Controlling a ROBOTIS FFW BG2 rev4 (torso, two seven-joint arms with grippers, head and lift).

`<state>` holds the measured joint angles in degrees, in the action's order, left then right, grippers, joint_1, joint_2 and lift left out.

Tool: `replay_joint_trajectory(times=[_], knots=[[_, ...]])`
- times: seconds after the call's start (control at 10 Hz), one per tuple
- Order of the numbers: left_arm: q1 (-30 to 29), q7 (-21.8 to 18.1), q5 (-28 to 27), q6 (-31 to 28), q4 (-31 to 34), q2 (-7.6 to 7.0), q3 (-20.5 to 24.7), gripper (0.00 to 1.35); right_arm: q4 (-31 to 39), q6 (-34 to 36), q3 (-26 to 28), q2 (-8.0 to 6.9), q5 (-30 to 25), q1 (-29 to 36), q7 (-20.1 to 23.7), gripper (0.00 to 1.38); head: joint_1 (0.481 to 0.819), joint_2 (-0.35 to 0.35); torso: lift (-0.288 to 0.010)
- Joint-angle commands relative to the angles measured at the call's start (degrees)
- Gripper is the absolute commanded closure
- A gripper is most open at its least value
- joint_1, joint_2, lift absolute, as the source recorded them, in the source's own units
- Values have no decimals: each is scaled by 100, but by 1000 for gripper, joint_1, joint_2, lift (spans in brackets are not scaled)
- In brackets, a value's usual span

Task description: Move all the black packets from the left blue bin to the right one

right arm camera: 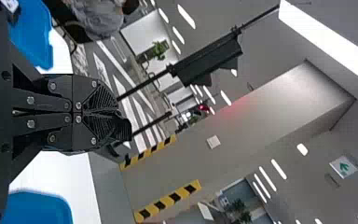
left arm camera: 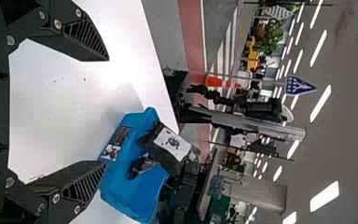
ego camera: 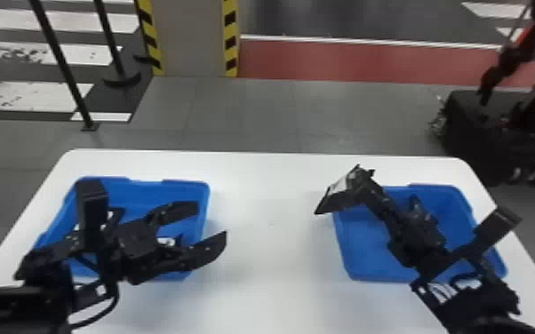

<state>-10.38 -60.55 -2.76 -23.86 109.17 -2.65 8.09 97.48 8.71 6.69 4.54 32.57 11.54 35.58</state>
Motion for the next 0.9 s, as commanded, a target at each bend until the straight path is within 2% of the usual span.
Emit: replay_joint_trajectory(times=[0.0,0.1,0.3,0.4,0.5,0.6,0.7,0.8], knots=[[-284,0,329,221,2,27,439,171,-333,-182,166,223,65,-57,-113,1274,695,-60,-110],[-439,0,531,319,16,36,694,171,-755,-421,184,320,136,-156,-166,1274,695,-73,-110],[-664,0,593,348,199,54,1107,171,-1388,-492,377,364,127,-310,-183,1274,695,-72,-110],[-748,0,584,390,311,62,1300,171,-1599,-520,430,390,83,-339,-306,1228,695,-71,-110],[-776,0,557,418,354,54,1432,171,-1416,-703,430,399,48,-184,-588,714,695,-69,-110],[-776,0,452,432,368,45,1547,171,-882,-731,430,408,-84,111,-807,79,695,-69,-110],[-790,0,311,446,368,45,1652,171,-404,-745,421,390,-198,365,-816,18,695,-60,-110],[-790,17,100,432,368,36,1784,170,89,-773,412,293,-269,674,-816,171,695,-50,-110]])
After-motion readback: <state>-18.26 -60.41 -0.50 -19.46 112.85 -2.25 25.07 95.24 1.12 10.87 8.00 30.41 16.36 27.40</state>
